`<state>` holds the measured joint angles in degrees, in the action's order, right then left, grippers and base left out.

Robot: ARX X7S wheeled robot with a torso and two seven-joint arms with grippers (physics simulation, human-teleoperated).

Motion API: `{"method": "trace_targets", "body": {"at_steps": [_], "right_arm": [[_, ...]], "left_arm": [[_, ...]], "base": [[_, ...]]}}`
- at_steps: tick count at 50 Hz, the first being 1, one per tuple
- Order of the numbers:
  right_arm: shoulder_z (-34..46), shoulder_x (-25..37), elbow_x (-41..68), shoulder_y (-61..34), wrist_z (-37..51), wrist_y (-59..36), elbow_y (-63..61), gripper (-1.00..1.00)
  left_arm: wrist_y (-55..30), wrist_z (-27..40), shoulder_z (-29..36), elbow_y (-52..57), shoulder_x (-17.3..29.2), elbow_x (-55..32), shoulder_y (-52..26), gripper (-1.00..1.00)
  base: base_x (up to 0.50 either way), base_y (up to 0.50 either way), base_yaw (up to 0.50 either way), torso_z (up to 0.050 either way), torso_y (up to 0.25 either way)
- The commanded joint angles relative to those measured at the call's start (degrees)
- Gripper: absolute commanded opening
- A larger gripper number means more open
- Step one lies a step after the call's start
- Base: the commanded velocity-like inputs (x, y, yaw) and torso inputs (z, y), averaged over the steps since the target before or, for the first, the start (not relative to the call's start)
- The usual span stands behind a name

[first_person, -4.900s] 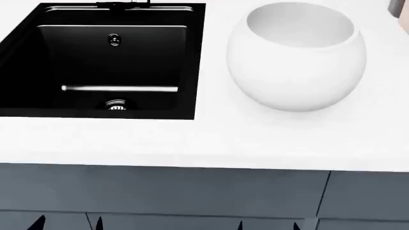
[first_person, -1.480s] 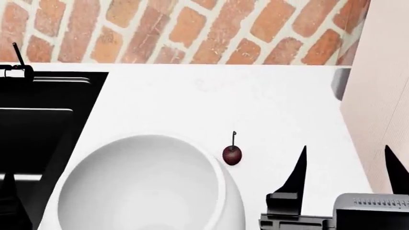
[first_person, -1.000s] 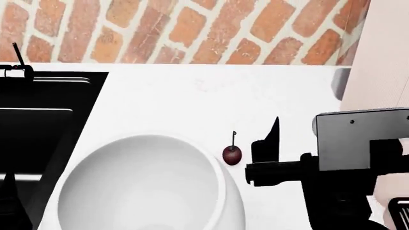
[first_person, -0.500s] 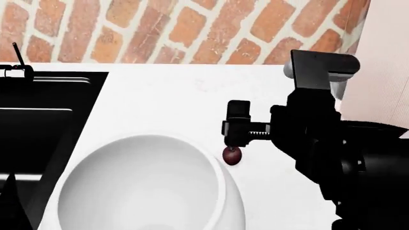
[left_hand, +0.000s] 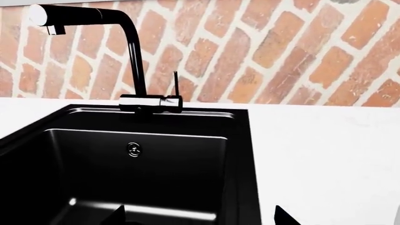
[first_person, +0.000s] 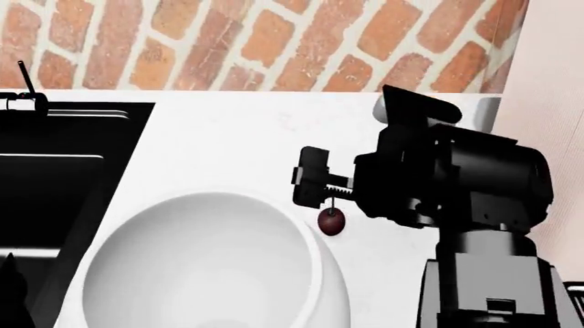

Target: There is a mixed pile of frozen fruits and vegetables on the counter. Locate all the frozen vegetables and place the items in a bowl on the counter. Take all the frozen fruits and defrost them in a running sink.

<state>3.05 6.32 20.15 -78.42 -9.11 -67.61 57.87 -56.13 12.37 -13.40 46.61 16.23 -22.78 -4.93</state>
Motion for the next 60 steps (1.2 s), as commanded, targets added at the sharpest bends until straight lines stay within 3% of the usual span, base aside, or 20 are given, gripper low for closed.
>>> {"method": "trace_targets", "body": {"at_steps": [1,7,8,12,24,33,36,43,45,50,56,60], "right_arm": [[0.25,-2.38,-2.94,-4.49,-4.37,8.49,16.58,1.00],[-2.30,-2.24,-2.92,-4.79,-3.84,7.93,16.75,1.00],[-2.62,-2.17,-2.78,-4.77,-3.53,8.07,16.30,-1.00],[-3.77,-1.94,-1.82,-4.64,-2.46,6.59,13.19,-1.00],[-5.97,-1.09,1.64,2.32,2.87,-4.87,-12.17,-1.00],[-7.67,1.42,6.03,13.06,7.03,-12.71,-49.24,-1.00],[-2.20,4.85,4.26,20.35,7.76,-6.90,-64.42,-1.00],[-8.83,6.14,6.31,33.67,12.18,-7.96,-92.24,-1.00],[-6.55,8.63,3.61,40.96,13.33,-2.47,-98.66,-1.00],[-10.65,6.89,5.85,52.52,13.16,-1.02,-107.70,-1.00],[-17.14,5.71,8.47,60.06,13.20,-1.82,-115.12,-1.00],[-13.67,8.53,5.32,63.63,14.51,1.59,-115.91,-1.00]], "left_arm": [[1.59,-2.69,-2.17,0.43,-0.68,0.16,2.12,1.00],[4.82,-3.18,-1.38,-1.07,-0.78,1.23,3.95,1.00],[5.40,-3.26,-1.21,-1.35,-0.78,1.45,4.26,1.00],[1.06,-1.35,0.64,-1.37,-0.86,1.18,-0.45,1.00],[0.46,-1.06,0.66,-0.92,-0.63,0.54,-0.44,1.00],[-1.53,-0.27,0.48,-0.35,-0.40,-0.23,-2.14,1.00],[-1.20,-0.32,0.43,-0.46,-0.31,-0.25,-1.90,1.00],[-1.80,-0.14,-0.46,0.36,0.12,-0.79,-1.92,1.00],[-1.76,-0.04,-0.46,0.28,0.16,-0.79,-2.06,1.00],[-1.89,0.10,-0.49,0.73,0.18,-1.06,-1.84,1.00],[-1.86,0.31,-0.44,1.36,0.24,-1.26,-1.62,1.00],[-3.17,0.49,-0.96,2.68,0.31,-2.16,-1.83,1.00]], "base": [[0.00,0.00,0.00,0.000,0.000],[0.00,0.00,0.00,0.000,0.000],[0.00,0.00,0.00,0.000,0.000],[0.00,0.00,0.00,0.000,0.000],[0.00,0.00,0.00,0.000,0.000],[0.00,0.00,0.00,0.000,0.000],[0.00,0.00,0.00,0.000,0.000],[0.00,0.00,0.00,0.000,0.000],[0.00,0.00,0.00,0.000,0.000],[0.00,0.00,0.00,0.000,0.000],[0.00,0.00,0.00,0.000,0.000],[-0.10,0.00,0.00,0.000,0.000]]}}
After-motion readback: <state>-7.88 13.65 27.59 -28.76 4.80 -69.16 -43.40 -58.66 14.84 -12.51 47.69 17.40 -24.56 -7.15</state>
